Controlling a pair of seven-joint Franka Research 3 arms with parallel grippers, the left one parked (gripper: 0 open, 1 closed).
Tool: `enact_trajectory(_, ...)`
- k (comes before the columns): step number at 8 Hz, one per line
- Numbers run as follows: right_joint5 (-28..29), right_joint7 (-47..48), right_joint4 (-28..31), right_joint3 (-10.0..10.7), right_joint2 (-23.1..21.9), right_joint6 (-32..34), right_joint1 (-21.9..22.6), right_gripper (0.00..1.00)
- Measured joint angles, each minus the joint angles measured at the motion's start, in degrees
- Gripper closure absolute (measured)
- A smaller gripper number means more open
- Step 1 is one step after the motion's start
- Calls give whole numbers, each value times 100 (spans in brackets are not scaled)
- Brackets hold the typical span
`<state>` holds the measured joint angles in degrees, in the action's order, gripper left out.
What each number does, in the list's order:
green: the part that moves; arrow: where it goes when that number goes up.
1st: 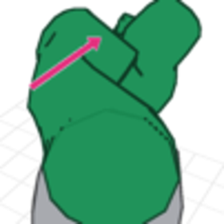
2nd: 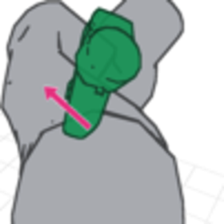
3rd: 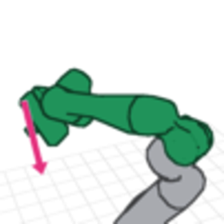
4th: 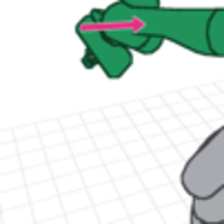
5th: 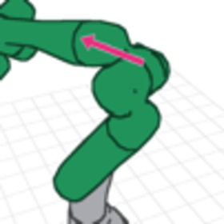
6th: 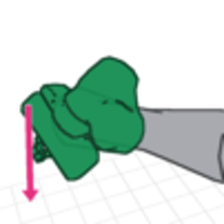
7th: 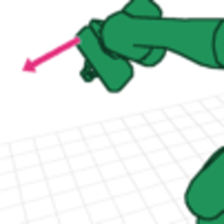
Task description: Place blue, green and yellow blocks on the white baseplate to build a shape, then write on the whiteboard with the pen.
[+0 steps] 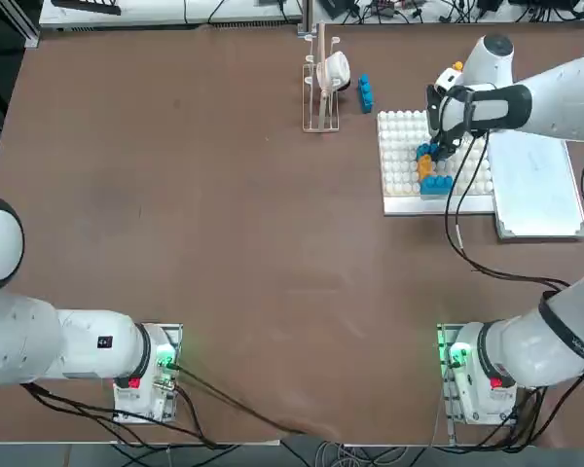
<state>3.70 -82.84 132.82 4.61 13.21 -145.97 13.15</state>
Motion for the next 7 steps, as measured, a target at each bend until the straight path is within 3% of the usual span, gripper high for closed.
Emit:
enact_trajectory(3,10,0,0,1,4,-7,-2,60)
enact_trajectory(6,10,1,-17,32,303,-287,-47,7)
enact_trajectory(7,10,1,-27,33,334,-305,-47,0)
